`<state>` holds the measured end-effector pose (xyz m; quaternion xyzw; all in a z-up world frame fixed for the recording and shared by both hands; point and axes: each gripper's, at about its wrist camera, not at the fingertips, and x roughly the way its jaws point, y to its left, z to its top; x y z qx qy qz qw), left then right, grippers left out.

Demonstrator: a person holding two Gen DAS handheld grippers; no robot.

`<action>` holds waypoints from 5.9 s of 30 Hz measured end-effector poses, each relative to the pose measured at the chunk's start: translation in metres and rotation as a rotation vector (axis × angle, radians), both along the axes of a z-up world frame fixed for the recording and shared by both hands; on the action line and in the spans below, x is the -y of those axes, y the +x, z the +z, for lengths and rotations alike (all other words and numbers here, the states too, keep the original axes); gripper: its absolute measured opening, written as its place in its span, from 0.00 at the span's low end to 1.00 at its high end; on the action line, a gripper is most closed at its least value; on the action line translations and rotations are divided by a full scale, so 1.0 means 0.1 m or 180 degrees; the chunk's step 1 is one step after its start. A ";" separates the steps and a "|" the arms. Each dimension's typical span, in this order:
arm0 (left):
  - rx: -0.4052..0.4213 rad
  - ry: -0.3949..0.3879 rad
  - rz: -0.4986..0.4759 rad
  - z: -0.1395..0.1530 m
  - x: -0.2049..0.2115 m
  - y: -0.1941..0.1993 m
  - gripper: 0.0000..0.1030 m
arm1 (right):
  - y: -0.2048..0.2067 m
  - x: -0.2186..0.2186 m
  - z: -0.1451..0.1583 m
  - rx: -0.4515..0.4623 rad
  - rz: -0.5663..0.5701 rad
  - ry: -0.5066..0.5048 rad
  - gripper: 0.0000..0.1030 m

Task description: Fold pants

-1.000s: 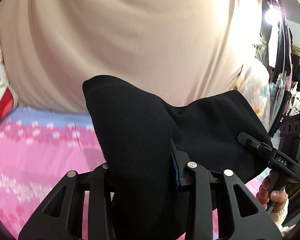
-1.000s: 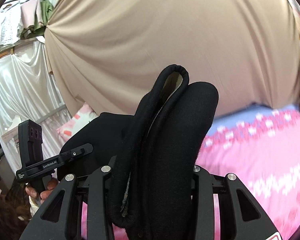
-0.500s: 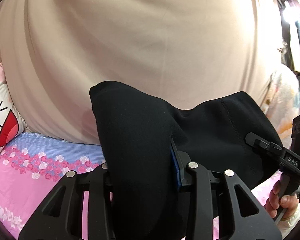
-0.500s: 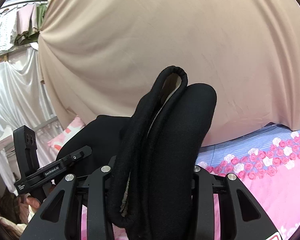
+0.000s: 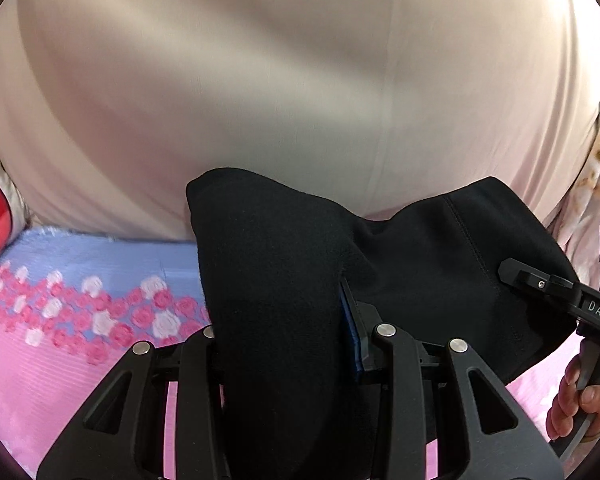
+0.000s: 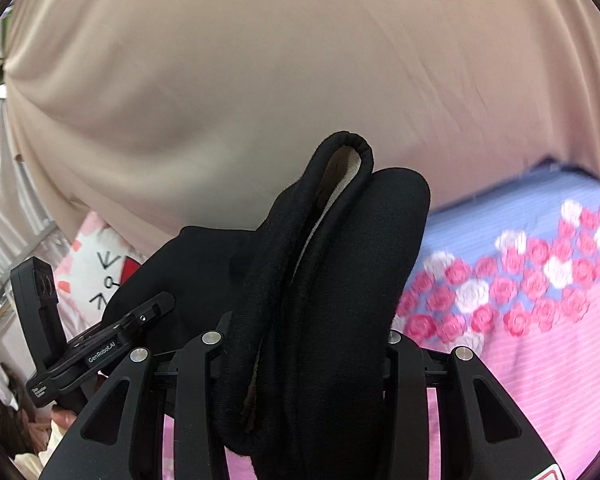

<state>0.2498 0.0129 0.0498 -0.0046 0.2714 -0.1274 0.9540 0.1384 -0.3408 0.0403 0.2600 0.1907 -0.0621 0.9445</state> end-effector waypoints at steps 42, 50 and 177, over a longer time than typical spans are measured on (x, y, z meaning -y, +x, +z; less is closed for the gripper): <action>-0.0559 0.0866 0.0655 -0.76 0.31 0.76 0.96 | 1.02 0.12 -0.53 -0.0993 -0.0264 -0.0159 0.00; -0.0539 0.0873 0.0654 -0.77 0.28 0.77 0.96 | 0.85 0.02 -0.49 -0.1260 -0.0475 -0.0718 0.00; -0.0572 0.0686 0.0448 -0.80 -0.09 -2.07 0.95 | -1.74 -1.83 -0.73 -0.0943 -0.0893 -0.1017 0.31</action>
